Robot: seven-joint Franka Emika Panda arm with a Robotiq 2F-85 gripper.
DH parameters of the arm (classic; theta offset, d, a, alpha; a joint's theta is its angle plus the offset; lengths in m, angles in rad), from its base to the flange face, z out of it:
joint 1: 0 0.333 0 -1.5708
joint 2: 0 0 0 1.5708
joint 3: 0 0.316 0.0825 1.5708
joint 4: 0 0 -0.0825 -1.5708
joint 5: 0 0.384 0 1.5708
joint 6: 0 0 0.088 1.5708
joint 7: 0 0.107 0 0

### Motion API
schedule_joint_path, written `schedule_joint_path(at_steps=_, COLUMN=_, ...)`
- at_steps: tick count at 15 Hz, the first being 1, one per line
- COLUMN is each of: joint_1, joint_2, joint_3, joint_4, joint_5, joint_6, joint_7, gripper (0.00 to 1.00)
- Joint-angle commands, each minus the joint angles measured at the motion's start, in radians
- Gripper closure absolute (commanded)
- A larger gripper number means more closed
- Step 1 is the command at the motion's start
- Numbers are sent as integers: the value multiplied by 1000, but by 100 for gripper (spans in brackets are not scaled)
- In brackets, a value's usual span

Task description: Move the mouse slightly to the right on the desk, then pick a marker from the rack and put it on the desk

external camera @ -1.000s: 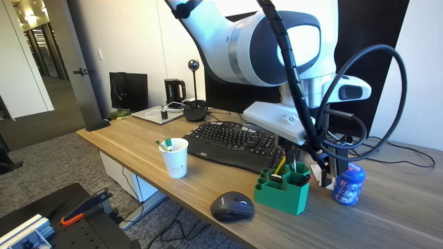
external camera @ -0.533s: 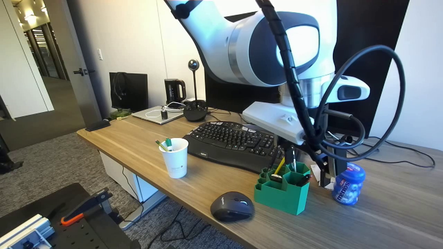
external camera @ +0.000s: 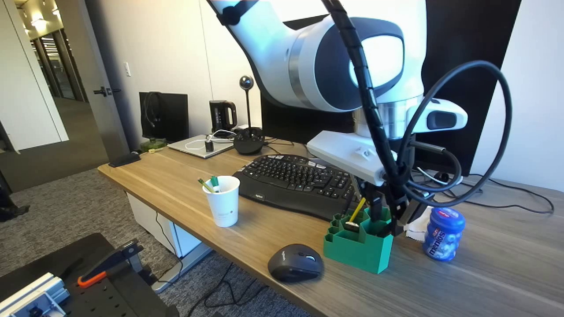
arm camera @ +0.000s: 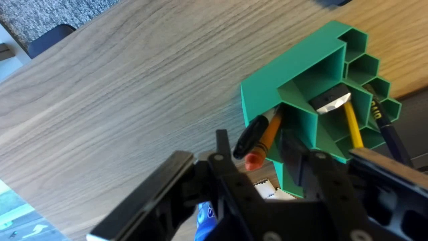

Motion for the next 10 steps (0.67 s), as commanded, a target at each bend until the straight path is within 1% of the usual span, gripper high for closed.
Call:
schedule_joint_path(at_steps=1, joint_1=-12, joint_2=-29, joint_3=17, joint_4=-26, joint_5=21, joint_6=-3, joint_7=-25, gripper=86)
schedule_joint_path(at_steps=2, joint_1=-12, joint_2=-28, joint_3=17, joint_4=-27, joint_5=21, joint_6=-3, joint_7=-25, gripper=95)
schedule_joint_path(at_steps=3, joint_1=-13, joint_2=-28, joint_3=18, joint_4=-27, joint_5=21, joint_6=-3, joint_7=-25, gripper=99)
schedule_joint_path(at_steps=4, joint_1=-13, joint_2=-35, joint_3=20, joint_4=-26, joint_5=23, joint_6=-4, joint_7=-26, gripper=96)
schedule_joint_path(at_steps=5, joint_1=-13, joint_2=-40, joint_3=22, joint_4=-29, joint_5=25, joint_6=-4, joint_7=-27, gripper=96)
schedule_joint_path(at_steps=6, joint_1=-14, joint_2=-45, joint_3=24, joint_4=-30, joint_5=27, joint_6=-4, joint_7=-28, gripper=100)
schedule_joint_path(at_steps=7, joint_1=-14, joint_2=-48, joint_3=26, joint_4=-32, joint_5=28, joint_6=-4, joint_7=-30, gripper=96)
schedule_joint_path(at_steps=10, joint_1=-15, joint_2=-54, joint_3=30, joint_4=-37, joint_5=30, joint_6=-3, joint_7=-33, gripper=96)
